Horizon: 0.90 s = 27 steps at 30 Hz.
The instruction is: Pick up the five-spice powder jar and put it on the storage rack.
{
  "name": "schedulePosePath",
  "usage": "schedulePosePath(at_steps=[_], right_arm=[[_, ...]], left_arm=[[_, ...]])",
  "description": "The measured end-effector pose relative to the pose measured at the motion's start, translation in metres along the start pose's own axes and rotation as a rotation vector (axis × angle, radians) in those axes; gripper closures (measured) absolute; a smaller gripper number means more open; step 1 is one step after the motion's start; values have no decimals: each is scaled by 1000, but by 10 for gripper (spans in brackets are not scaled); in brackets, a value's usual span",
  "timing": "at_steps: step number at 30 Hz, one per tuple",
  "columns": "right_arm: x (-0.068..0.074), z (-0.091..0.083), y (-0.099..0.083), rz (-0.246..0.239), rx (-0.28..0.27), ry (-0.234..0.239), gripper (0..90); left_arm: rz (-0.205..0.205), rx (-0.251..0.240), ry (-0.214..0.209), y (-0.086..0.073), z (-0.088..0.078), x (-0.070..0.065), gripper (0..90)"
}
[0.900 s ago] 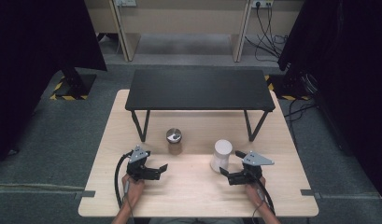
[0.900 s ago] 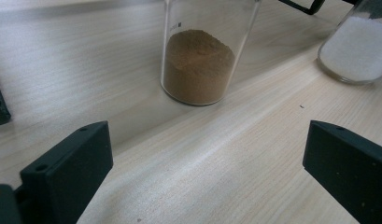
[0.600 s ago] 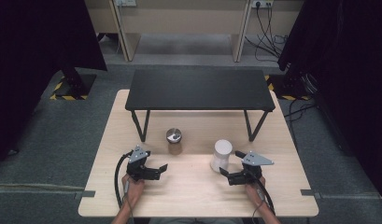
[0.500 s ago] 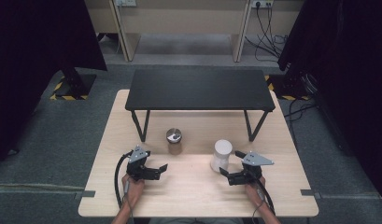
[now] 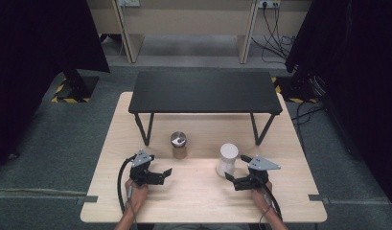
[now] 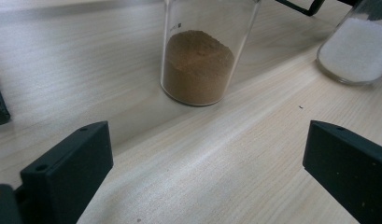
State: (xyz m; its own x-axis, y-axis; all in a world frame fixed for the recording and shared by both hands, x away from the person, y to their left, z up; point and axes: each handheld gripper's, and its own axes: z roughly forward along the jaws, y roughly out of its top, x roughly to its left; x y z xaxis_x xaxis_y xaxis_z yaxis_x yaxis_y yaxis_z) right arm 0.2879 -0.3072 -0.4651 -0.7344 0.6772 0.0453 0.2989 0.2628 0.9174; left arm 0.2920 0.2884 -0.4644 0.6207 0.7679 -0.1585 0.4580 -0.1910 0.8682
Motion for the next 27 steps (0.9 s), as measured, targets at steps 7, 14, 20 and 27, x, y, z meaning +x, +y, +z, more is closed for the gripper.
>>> schedulePosePath(at_steps=[7, 14, 20, 27], right_arm=[[0, 0, 0, -3, -2, 0, 14], [0, 0, 0, -4, -1, 2, 14], [0, 0, 0, -3, 0, 3, 14], [0, 0, 0, -5, 1, 3, 14]], left_arm=[[0, -1, 0, 0, 0, 0, 8], [2, 0, 1, 0, 0, 0, 8], [3, 0, 0, 0, 0, 0, 8], [2, -1, 0, 0, 0, 0, 8]])
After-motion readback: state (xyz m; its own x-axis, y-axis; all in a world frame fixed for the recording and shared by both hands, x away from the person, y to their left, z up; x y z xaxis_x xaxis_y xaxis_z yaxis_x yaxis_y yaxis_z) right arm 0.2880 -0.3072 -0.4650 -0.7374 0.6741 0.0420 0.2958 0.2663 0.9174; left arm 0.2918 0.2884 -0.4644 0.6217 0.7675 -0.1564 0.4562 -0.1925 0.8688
